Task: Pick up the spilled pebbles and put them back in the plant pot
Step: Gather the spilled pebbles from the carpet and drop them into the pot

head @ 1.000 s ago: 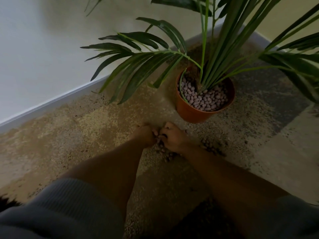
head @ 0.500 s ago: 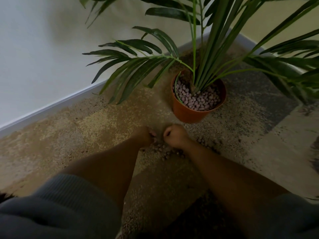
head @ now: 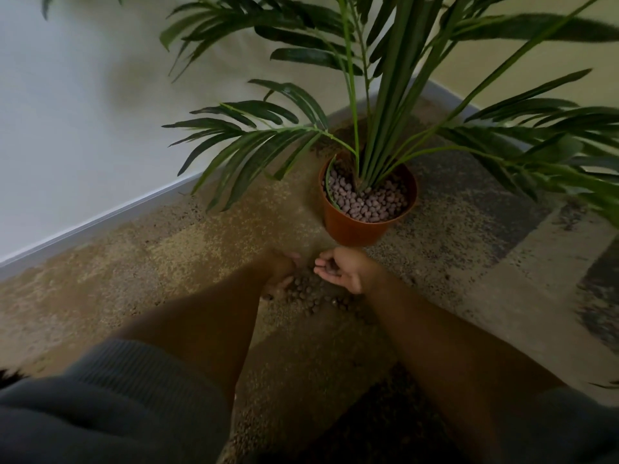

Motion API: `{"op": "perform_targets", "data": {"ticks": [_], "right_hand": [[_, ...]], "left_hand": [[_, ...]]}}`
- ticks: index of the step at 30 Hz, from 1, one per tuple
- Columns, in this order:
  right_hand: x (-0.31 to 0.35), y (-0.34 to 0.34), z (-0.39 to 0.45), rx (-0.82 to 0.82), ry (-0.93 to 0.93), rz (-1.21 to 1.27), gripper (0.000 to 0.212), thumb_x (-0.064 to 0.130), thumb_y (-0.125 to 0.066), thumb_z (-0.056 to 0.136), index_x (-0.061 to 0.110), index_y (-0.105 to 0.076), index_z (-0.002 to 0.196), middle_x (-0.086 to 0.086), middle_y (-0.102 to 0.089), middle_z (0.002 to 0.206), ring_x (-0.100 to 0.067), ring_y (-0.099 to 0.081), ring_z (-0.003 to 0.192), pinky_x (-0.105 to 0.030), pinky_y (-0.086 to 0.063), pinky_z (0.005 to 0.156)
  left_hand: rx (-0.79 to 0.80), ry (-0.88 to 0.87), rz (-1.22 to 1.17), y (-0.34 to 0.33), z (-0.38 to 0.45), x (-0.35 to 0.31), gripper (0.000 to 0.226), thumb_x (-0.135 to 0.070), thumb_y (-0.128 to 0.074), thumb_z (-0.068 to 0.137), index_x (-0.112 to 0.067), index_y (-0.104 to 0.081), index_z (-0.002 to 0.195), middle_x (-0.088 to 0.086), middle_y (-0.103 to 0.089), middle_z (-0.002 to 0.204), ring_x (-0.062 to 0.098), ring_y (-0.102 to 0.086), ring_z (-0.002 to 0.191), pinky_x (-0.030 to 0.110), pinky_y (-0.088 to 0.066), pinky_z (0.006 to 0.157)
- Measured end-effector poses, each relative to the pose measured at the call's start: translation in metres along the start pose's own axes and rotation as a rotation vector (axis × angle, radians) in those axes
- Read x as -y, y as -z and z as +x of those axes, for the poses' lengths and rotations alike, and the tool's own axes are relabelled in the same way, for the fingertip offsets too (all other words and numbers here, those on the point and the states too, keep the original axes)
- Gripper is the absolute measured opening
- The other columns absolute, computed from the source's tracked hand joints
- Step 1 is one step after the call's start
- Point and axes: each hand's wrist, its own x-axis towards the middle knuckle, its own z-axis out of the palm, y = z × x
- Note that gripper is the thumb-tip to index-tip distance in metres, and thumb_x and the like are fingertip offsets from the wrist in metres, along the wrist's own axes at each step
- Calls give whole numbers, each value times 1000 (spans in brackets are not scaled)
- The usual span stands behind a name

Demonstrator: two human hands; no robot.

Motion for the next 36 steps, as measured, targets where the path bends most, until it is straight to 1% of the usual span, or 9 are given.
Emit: {"op": "perform_targets", "data": {"ticks": [2, 5, 8, 11, 14, 16, 27, 33, 36], "right_hand": [[7, -3, -6, 21, 25, 81, 18, 2, -49, 97, 3, -55, 114, -12, -64, 92, -17, -63, 95, -30, -54, 77], [22, -9, -19, 65, 75, 230, 14, 5, -50, 96, -1, -58, 106, -14, -63, 93, -16, -64, 93, -29, -55, 64], [43, -15, -37, 111, 171, 376, 20, 14, -45, 101, 0, -55, 89, -15, -60, 91, -21, -62, 82, -28, -55, 69], [64, -13, -54, 78, 297, 572, 23, 17, -41, 102, -2, -53, 103, -18, -56, 100, -29, -62, 93, -33, -56, 84], [80, -1, -60, -18, 378, 666, 27, 12, -34, 101, -3, -51, 115, -19, -55, 111, -33, -59, 109, -39, -54, 95], [84, 5, -64, -53, 396, 657, 38, 8, -27, 99, -4, -51, 126, -19, -56, 119, -32, -59, 111, -41, -54, 95], [77, 10, -82, -129, 403, 577, 40, 0, -30, 98, -8, -44, 135, -26, -56, 125, -37, -61, 112, -39, -55, 95], [69, 0, -82, -157, 438, 611, 38, -1, -38, 96, -6, -48, 133, -18, -60, 86, -29, -66, 77, -32, -60, 78], [67, 4, -76, -190, 463, 668, 37, 0, -37, 96, -6, -50, 130, -16, -56, 85, -25, -61, 76, -31, -58, 81]], "left_hand": [[31, 32, -234, -5, -7, -9, 23, -7, -42, 99, -19, -57, 87, 2, -53, 65, 1, -47, 32, 12, -39, 36], [110, 57, -520, -9, -13, -24, 27, -13, -42, 100, -14, -55, 77, -2, -56, 47, 3, -50, 43, 11, -40, 39], [156, 23, -720, -11, -20, -45, 29, -11, -37, 100, -12, -58, 81, 1, -56, 68, 6, -50, 57, 11, -43, 41], [218, -71, -841, -17, -37, -75, 31, -19, -27, 105, -14, -57, 109, 2, -57, 89, 10, -55, 80, 14, -50, 59], [215, -143, -840, -25, -48, -101, 38, -26, -22, 106, -10, -49, 128, 9, -58, 125, 19, -52, 123, 28, -46, 101], [211, -142, -796, -30, -50, -112, 46, -29, -25, 106, -2, -45, 137, 17, -49, 141, 26, -47, 132, 34, -41, 109], [219, -175, -759, -24, -50, -109, 46, -19, -22, 106, 6, -34, 144, 22, -40, 147, 32, -41, 136, 38, -40, 110], [274, -220, -599, -33, -53, -120, 35, -16, -25, 105, 2, -54, 113, 16, -58, 116, 21, -57, 105, 32, -44, 100], [281, -219, -539, -37, -52, -124, 38, -15, -25, 104, 4, -51, 124, 17, -57, 128, 24, -54, 121, 33, -43, 105]]}}
